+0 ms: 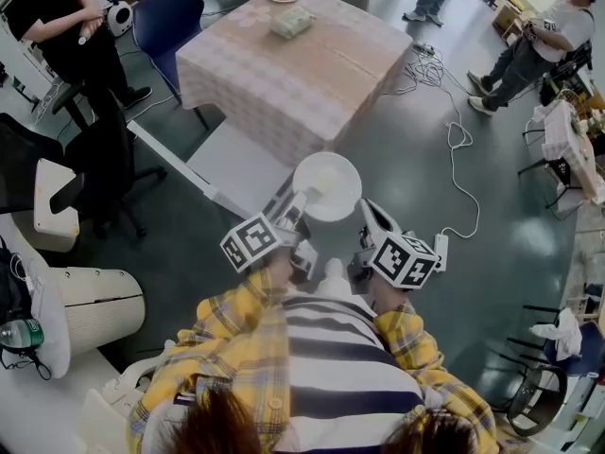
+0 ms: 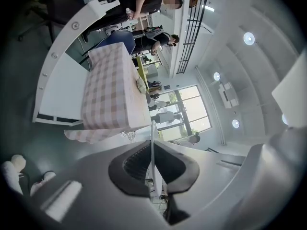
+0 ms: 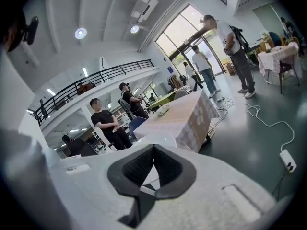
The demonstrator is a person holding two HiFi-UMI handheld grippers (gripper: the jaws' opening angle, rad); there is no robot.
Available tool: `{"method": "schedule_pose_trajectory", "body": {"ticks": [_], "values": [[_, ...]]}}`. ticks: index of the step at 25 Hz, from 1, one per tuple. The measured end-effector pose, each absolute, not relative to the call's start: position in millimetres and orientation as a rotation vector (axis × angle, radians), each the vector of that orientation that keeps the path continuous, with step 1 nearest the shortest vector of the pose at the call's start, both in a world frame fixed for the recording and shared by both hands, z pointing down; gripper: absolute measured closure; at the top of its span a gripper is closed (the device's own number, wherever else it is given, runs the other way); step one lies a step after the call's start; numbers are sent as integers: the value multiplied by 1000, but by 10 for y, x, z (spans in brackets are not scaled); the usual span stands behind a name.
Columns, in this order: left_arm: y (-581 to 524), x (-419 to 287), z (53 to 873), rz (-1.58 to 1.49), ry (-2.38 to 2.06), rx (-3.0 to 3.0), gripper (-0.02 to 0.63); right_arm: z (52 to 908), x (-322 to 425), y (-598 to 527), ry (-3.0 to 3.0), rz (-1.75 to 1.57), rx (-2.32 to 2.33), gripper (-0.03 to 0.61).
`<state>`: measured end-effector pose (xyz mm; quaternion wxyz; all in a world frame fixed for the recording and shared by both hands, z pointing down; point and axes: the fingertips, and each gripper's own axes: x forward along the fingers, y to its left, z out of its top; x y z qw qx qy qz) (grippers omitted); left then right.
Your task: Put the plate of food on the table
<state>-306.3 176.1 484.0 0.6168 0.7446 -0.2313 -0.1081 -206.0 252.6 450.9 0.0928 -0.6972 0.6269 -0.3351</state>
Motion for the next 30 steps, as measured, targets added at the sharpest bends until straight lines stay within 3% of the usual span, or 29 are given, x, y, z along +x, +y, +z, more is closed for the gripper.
{"method": "schedule_pose_trajectory", "body": {"ticks": [12, 30], "values": [[1661, -2681, 4920, -253, -559, 1684, 614, 4579, -1731, 2318, 1925, -1055, -2048, 583], [1286, -1419, 4995, -331, -604, 1661, 612, 4583, -419, 1886, 2015, -1057, -1996, 583]]}}
